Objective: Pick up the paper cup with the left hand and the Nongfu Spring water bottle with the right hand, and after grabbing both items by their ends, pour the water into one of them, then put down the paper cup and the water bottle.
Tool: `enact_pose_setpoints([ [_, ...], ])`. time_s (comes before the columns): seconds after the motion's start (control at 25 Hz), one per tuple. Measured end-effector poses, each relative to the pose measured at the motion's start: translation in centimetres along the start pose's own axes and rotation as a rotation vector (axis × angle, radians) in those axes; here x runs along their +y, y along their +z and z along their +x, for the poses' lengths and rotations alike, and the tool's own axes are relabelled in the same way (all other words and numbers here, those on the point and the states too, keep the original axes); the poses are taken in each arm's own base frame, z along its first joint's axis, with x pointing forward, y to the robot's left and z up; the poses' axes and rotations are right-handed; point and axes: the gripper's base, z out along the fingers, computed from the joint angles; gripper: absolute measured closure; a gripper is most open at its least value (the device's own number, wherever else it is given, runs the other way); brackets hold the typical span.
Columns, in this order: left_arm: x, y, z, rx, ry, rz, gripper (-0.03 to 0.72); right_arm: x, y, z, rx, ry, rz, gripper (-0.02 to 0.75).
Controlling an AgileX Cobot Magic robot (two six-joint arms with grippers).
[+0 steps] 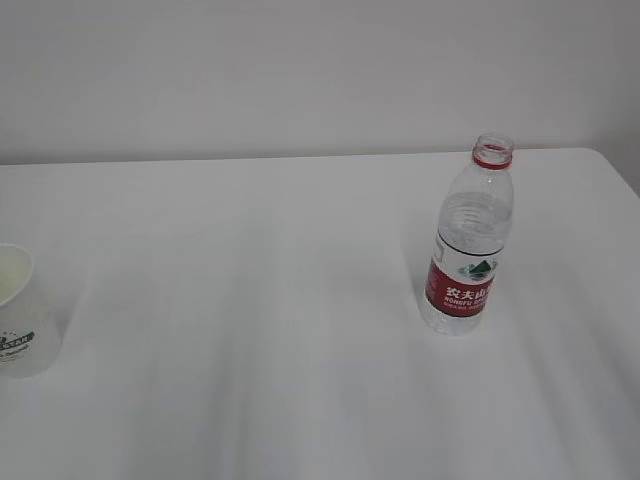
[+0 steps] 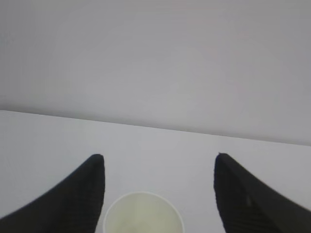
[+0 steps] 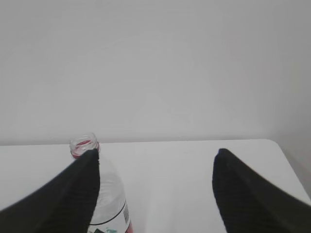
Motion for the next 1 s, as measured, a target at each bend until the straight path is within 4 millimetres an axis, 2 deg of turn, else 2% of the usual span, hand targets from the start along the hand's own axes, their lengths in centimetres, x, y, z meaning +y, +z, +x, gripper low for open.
enact_pose_setpoints([
  [0.28, 0.3, 0.0, 1.0, -0.012, -0.021, -0.006, 0.184, 1.2, 1.7, 2.4, 0.058, -0.028, -0.121, 0.186],
  [0.52, 0.3, 0.1, 1.0, -0.018, -0.022, -0.007, 0.184, 1.6, 3.5, 3.2, 0.081, -0.019, -0.159, 0.186],
  [0.8, 0.9, 0.8, 2.8, 0.001, -0.063, -0.027, 0.184, 1.9, 4.6, 4.5, 0.116, -0.028, -0.195, 0.186],
  [1.0, 1.2, 1.2, 4.1, 0.012, -0.098, -0.039, 0.185, 2.0, 4.7, 5.7, 0.136, -0.017, -0.213, 0.186],
])
